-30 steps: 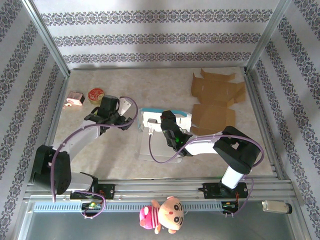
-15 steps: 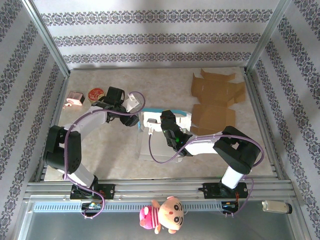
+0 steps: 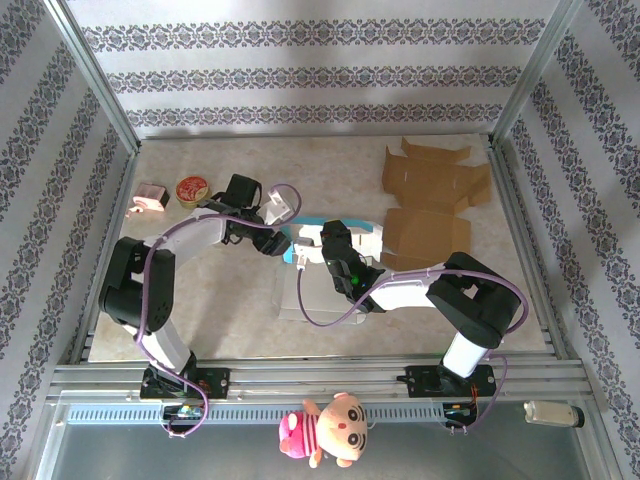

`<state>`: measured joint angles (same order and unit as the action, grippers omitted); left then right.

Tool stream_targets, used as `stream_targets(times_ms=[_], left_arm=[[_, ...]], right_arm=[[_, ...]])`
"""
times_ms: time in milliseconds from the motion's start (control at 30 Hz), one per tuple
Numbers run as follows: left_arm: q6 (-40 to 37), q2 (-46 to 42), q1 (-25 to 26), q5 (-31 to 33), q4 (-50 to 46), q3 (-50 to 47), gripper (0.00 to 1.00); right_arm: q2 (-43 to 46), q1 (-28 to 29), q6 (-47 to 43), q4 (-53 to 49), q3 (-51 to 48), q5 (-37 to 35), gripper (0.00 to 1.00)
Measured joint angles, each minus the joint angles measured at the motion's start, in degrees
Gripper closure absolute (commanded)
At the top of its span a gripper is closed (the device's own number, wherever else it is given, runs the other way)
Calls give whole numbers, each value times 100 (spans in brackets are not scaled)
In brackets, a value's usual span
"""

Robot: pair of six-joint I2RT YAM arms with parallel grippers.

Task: Fold the paper box

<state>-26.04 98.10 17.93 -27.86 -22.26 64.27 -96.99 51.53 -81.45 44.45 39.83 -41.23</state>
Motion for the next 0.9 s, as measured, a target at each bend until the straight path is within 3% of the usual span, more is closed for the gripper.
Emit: stream_targets(times_ms=[167, 467, 633, 767, 833, 900], left_arm=[[551, 299, 33, -4, 46, 122, 32], [1432, 678, 48, -26, 52, 413, 51], [1794, 680, 127, 4, 107, 411, 69], [2124, 682, 299, 507, 214, 428, 87], [2317, 691, 398, 815, 205, 468, 85], [2566, 697, 505, 1104, 212, 503, 68]], right_arm=[[0, 0, 0, 0, 0, 4, 95], [0, 2, 2, 9, 0, 2, 95], [-2, 11, 2, 15, -4, -13, 95], [0, 13, 4, 42, -26, -48, 95], [-2, 39, 4, 59, -28, -76, 95], [-2, 50, 7, 61, -28, -122, 95]])
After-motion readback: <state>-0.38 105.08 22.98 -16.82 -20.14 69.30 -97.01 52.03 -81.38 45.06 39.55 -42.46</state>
